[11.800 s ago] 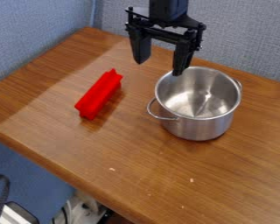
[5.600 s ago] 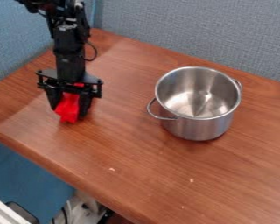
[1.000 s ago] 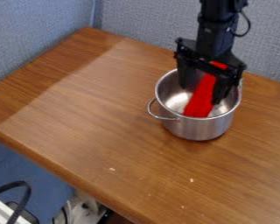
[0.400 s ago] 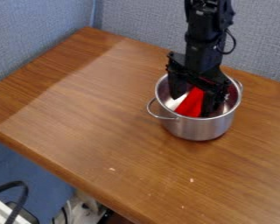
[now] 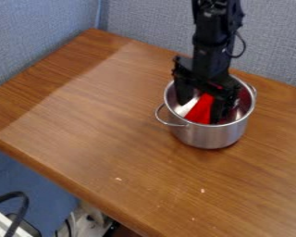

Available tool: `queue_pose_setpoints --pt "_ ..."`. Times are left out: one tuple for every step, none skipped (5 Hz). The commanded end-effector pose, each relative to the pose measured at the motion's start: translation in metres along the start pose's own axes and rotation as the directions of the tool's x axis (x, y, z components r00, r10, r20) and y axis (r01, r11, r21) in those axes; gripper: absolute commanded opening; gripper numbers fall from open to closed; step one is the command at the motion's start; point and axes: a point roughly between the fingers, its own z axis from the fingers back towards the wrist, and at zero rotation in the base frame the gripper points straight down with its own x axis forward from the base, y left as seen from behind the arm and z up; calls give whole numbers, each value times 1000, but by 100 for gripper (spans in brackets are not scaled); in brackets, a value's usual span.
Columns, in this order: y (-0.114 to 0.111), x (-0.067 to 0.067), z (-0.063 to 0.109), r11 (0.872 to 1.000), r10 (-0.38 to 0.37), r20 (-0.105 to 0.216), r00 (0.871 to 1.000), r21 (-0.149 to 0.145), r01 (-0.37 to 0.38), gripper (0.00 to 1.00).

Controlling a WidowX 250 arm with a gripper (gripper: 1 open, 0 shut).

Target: Put the red object in the metal pot

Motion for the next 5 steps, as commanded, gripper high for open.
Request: queue_pose_setpoints --pt "9 -3 26 1000 16 96 995 13 -17 100" --pt "17 -5 27 998 58 95 994 15 -60 100" --pt "24 -7 28 994 101 94 990 16 -103 100" --pt "34 -4 26 997 69 97 993 16 -71 0" --pt "43 -1 24 999 34 101 994 19 -36 0"
